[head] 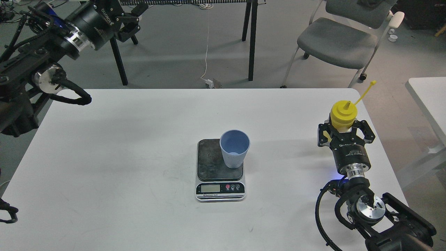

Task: Pour seasoning into cup on scale with both arms
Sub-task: 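Lower the yellow bottle onto the table and open the right gripper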

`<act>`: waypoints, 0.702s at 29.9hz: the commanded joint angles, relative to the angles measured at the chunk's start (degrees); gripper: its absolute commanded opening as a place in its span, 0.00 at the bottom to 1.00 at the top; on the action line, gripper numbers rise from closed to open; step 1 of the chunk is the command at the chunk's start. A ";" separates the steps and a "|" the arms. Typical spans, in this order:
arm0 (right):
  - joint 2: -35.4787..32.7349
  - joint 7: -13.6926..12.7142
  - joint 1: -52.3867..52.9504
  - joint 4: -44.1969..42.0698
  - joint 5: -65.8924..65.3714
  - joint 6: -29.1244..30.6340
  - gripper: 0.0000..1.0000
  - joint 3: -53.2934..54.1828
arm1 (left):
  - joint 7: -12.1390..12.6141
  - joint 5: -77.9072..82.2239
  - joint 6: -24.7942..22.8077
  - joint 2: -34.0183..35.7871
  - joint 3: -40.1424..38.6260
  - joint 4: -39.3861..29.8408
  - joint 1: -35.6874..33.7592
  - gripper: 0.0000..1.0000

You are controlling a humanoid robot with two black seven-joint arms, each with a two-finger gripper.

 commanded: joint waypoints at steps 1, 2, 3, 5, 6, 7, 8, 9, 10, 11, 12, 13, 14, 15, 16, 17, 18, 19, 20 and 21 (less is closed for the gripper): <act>1.73 0.17 0.35 -2.80 -0.38 -0.01 0.25 -0.08 | -0.01 0.00 0.00 0.01 0.00 0.00 0.02 0.99; 2.17 0.08 0.35 -3.33 -0.47 -0.01 0.25 -0.08 | -0.01 0.00 0.00 0.01 0.00 0.00 0.02 0.99; 2.52 0.16 0.44 -4.38 -0.73 -0.01 0.25 -0.08 | -0.01 0.00 0.00 0.01 0.00 0.00 0.02 0.99; 3.31 0.08 0.53 -5.88 -1.26 -0.01 0.25 -0.17 | -0.01 0.00 0.00 0.01 0.00 0.00 0.02 0.99; 3.40 0.08 0.53 -6.05 -1.53 -0.01 0.26 -0.26 | -0.01 0.00 0.00 0.01 0.00 0.00 0.02 0.99; 3.49 0.08 0.53 -6.32 -1.79 -0.01 0.26 -0.26 | -0.01 0.00 0.00 -0.07 0.00 0.00 0.02 0.99; 3.49 0.08 0.62 -6.32 -1.97 -0.01 0.27 -0.26 | -0.01 0.00 0.00 -0.07 0.00 0.00 0.02 0.99; 3.49 0.08 0.70 -6.32 -2.23 -0.01 0.28 -0.26 | -0.01 0.00 0.00 -0.07 0.00 0.00 0.02 0.99; 3.49 0.08 0.79 -6.23 -2.49 -0.01 0.29 -0.26 | -0.01 0.00 0.00 -0.07 0.09 0.00 -0.07 0.99; 3.58 0.08 0.88 -6.32 -2.93 -0.01 0.31 -0.35 | -0.01 0.00 0.00 0.01 0.17 0.00 -0.07 0.99; 3.84 0.16 0.97 -6.41 -3.37 -0.01 0.34 -0.35 | -0.01 0.00 0.00 0.01 0.17 0.00 -0.16 0.99; 4.19 0.25 1.40 -6.49 -3.90 -0.01 0.36 -0.26 | -0.01 0.00 0.00 0.01 0.17 0.00 -0.16 0.99; 4.54 0.43 2.02 -6.67 -4.51 -0.01 0.39 -0.26 | -0.01 0.00 0.00 0.01 0.17 0.00 -0.16 0.99; 4.81 0.52 2.54 -6.76 -5.13 -0.01 0.42 -0.26 | -0.01 0.00 0.00 -0.07 0.17 0.00 -0.16 0.99; 4.90 0.52 2.64 -7.02 -5.57 -0.01 0.45 -0.26 | -0.01 0.00 0.00 -0.07 0.17 0.00 -0.16 0.99; 4.98 0.52 2.72 -7.11 -5.92 -0.01 0.49 -0.26 | -0.01 0.00 0.00 -0.07 0.17 0.00 -0.07 0.99; 5.25 0.52 2.73 -7.20 -6.27 -0.01 0.51 -0.26 | -0.01 0.00 0.00 -0.07 0.17 0.00 0.02 0.99; 5.60 0.52 2.73 -7.46 -6.45 -0.01 0.52 -0.26 | -0.01 0.00 0.00 -0.07 0.17 0.00 0.02 0.99; 5.77 0.60 2.64 -7.55 -6.54 -0.01 0.53 -0.26 | -0.01 0.00 0.00 0.01 0.17 0.00 0.02 0.99; 5.86 0.60 2.64 -7.64 -6.63 -0.01 0.53 -0.26 | -0.01 0.00 0.00 0.10 0.17 0.00 0.02 0.99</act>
